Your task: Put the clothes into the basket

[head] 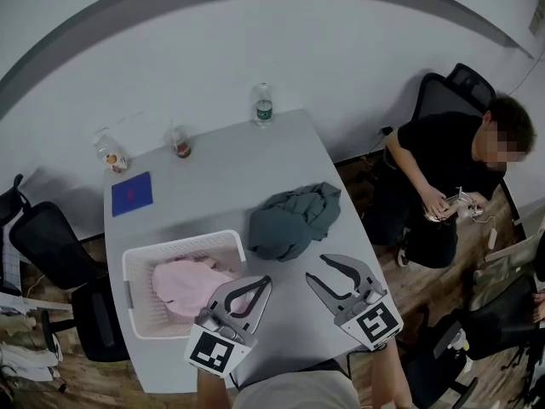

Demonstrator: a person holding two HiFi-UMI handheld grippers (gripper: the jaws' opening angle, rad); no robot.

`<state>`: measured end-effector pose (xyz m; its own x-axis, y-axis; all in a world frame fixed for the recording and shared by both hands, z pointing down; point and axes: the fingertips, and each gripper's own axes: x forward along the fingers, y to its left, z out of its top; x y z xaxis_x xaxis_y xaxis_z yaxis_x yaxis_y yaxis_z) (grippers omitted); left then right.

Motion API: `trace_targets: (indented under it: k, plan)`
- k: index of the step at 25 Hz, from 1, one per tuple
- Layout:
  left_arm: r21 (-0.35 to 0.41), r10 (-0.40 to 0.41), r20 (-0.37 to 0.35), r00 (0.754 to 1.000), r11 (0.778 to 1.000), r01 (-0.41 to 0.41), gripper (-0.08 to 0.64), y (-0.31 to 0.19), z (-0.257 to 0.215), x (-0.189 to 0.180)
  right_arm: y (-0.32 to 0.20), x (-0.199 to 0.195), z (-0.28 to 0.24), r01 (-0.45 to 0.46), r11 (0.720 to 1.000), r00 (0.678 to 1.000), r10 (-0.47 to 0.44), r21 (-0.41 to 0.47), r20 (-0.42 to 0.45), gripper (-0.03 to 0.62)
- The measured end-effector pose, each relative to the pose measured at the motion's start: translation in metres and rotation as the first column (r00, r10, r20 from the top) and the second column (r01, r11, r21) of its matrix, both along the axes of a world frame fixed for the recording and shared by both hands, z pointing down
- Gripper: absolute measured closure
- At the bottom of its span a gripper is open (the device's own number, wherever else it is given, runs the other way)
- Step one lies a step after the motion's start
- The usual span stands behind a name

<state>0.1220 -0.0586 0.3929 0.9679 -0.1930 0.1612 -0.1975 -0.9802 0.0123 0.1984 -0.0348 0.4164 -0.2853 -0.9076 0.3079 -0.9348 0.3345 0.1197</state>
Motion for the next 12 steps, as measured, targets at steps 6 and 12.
trace_targets:
  k: [6,12]
  plan:
    - [0.000,0.007,0.012,1.000,1.000,-0.007,0.554,-0.014,0.010,0.021,-0.019,0.020,0.012,0.015,0.999,0.999,-0.016,-0.029,-0.032,0.425]
    - [-0.013,0.010,0.009,1.000,1.000,-0.010,0.554,-0.028,0.015,0.041,-0.035,0.034,0.023,0.030,0.998,0.998,-0.032,-0.050,-0.050,0.411]
